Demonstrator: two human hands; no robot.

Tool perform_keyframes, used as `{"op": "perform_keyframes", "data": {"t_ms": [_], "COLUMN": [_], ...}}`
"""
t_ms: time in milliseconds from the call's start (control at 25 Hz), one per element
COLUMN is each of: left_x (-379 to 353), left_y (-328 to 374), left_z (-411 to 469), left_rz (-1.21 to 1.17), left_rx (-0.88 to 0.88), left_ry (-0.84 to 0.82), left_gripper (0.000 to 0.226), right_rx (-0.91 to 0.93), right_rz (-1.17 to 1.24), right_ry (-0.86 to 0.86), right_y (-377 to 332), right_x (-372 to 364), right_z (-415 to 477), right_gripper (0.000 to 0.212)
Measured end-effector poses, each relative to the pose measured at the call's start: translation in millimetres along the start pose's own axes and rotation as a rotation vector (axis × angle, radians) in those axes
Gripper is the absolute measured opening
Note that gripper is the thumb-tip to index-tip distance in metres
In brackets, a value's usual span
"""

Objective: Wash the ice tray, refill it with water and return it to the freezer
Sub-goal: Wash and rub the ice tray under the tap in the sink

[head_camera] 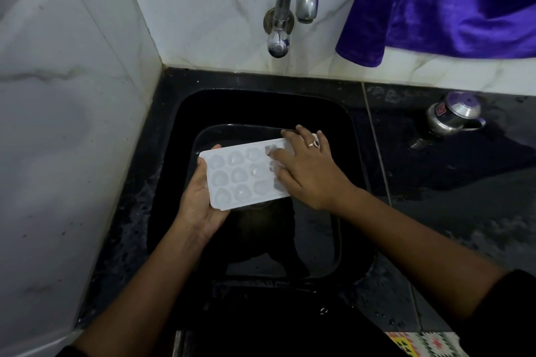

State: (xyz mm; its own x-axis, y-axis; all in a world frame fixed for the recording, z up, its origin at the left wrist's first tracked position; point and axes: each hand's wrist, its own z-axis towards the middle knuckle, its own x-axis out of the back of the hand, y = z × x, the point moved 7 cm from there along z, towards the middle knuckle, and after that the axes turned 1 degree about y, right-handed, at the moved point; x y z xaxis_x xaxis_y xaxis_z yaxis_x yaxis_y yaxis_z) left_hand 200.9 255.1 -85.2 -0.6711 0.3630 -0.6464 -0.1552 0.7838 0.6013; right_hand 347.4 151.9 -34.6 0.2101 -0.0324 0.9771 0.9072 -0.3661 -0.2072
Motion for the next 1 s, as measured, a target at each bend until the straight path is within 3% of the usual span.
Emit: {"op": "perform_keyframes", "data": {"t_ms": [160, 320, 480, 640, 800, 1000], "left_x": [9, 2, 5, -6, -2, -15], "left_y": [-3, 1, 0, 5, 3, 6], "left_z": [6, 2, 4, -2, 3, -7], "left_rz": [-0.016, -0.034, -0.02, 0.004, -0.032, 0.032], "left_rx": [-0.019, 0.003, -0.024, -0.002, -0.008, 0.015], "left_ry": [0.036, 0.014, 0.068, 0.011, 0.064, -0.013], "left_gripper": [0.051, 0.057, 0.049, 0.063, 0.053, 0.072], "right_rx": [-0.056, 0.002, -0.036, -0.001, -0.016, 0.001], "right_rz": [0.016, -0.01, -0.003, -0.019, -0.038, 0.016], "right_ry": [0.02, -0.005, 0.01, 0.006, 0.002, -0.001], "right_y": [3, 3, 1, 4, 0, 8], "right_x": [5, 0, 4, 2, 1, 8], "right_z": [6, 1, 7, 4, 10, 5], "right_gripper": [0.042, 0.051, 0.044, 0.05, 0.046, 0.055]}}
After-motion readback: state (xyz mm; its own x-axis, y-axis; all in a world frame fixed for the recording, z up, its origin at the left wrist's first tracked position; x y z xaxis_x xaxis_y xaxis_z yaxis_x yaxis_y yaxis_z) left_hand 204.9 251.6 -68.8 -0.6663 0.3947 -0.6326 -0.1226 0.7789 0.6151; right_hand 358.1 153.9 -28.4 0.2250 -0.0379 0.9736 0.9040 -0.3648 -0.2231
